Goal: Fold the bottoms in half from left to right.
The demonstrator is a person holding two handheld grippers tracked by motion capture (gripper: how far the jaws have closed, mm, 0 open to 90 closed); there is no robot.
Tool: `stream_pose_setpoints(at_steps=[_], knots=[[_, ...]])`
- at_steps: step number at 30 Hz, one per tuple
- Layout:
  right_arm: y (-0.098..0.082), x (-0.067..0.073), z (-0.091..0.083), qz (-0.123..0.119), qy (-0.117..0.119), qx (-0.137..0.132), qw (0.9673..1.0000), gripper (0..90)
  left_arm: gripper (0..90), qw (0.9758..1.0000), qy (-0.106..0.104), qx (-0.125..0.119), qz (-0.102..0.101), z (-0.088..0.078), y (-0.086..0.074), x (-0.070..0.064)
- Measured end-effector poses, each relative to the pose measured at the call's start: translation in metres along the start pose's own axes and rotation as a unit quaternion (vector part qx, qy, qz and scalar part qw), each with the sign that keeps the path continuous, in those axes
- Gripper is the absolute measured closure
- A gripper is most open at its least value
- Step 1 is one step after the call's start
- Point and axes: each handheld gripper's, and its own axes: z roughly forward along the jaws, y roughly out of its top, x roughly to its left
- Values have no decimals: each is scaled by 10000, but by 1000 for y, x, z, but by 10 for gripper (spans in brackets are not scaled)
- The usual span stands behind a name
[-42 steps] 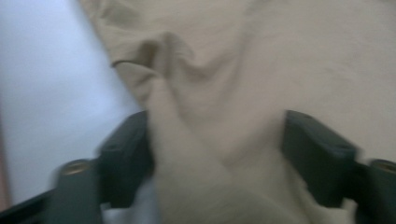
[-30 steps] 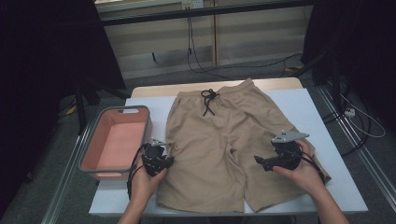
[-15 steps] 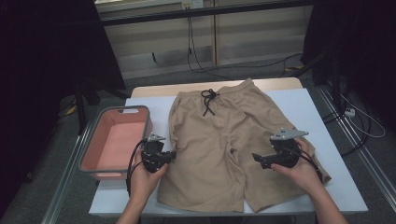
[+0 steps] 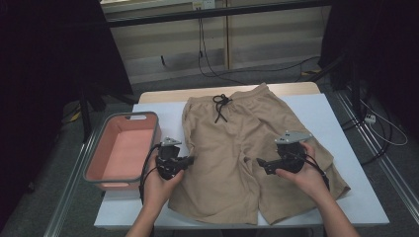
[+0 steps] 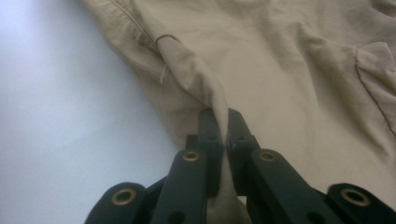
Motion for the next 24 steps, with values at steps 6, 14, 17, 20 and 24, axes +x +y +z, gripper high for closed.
stream_pose_setpoints(at_steps=[6, 14, 17, 20, 24], knots=[[7, 6, 6, -89, -14, 26, 10000, 90, 879, 10000, -72, -10, -47, 2, 1, -1], [17, 13, 12, -160, 25, 53, 9999, 90, 880, 9998, -165, -34, -66, 4, 2, -4], [21, 15, 14, -171, 16, 41, 9998, 90, 881, 9998, -187, -18, -39, 5, 2, -5], [24, 17, 17, -183, -19, 33, 9998, 90, 881, 9998, -198, -16, -41, 6, 3, -6], [29, 20, 21, -170, 0, -3, 9999, 89, 881, 9997, -231, -32, -34, 7, 3, -6]])
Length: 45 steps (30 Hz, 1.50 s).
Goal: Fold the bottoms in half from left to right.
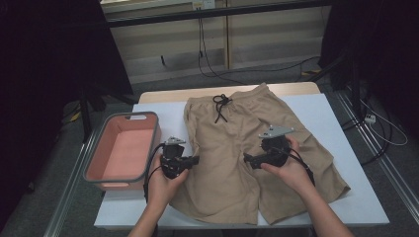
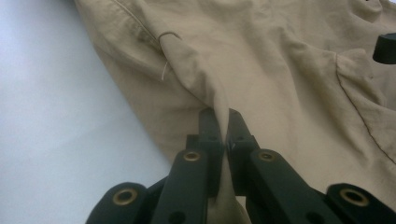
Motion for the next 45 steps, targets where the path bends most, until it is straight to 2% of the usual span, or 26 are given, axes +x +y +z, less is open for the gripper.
stream_pose_setpoints(at_steps=[31, 45], knots=[[31, 31, 31, -95, 209, 54, 9997, 86, 881, 9999, -146, -66, -45, 6, 0, -2], [43, 43, 39, -180, 248, -16, 9995, 81, 880, 9998, -177, -84, 39, 9, 1, -6]])
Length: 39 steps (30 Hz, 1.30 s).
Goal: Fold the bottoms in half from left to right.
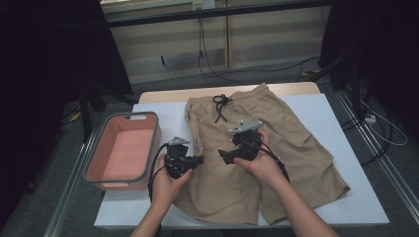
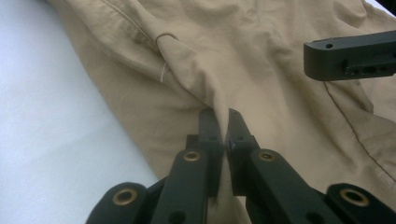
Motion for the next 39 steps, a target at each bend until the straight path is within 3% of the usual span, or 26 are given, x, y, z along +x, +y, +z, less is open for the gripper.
stream_pose_setpoints(at_steps=[17, 39], knots=[[11, 6, 10, 9, -36, -6, 10000, 73, 881, 10000, -22, -29, 35, 3, 0, -4], [24, 10, 19, 197, -37, -102, 9997, 78, 881, 9999, -65, -106, 29, 5, 1, -6]])
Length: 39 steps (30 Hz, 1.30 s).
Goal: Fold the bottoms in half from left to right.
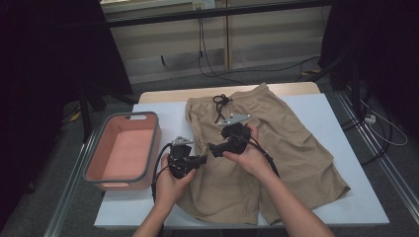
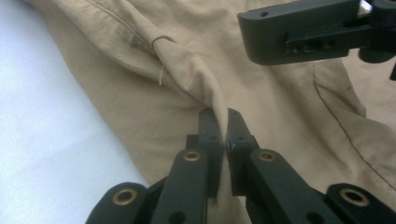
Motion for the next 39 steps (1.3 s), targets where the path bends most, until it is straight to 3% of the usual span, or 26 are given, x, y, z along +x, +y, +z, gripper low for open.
stream_pose_setpoints(at_steps=[28, 34, 39], knots=[[8, 12, 20, 131, 184, -72, 9997, 190, 880, 9999, 11, -91, 140, 1, 2, -6], [9, 17, 27, 27, 239, -28, 9997, 337, 879, 9997, -4, -138, 179, 1, 2, -7], [9, 20, 37, 112, 526, 86, 9985, 577, 878, 9997, -28, -159, 166, 2, 2, -8]])
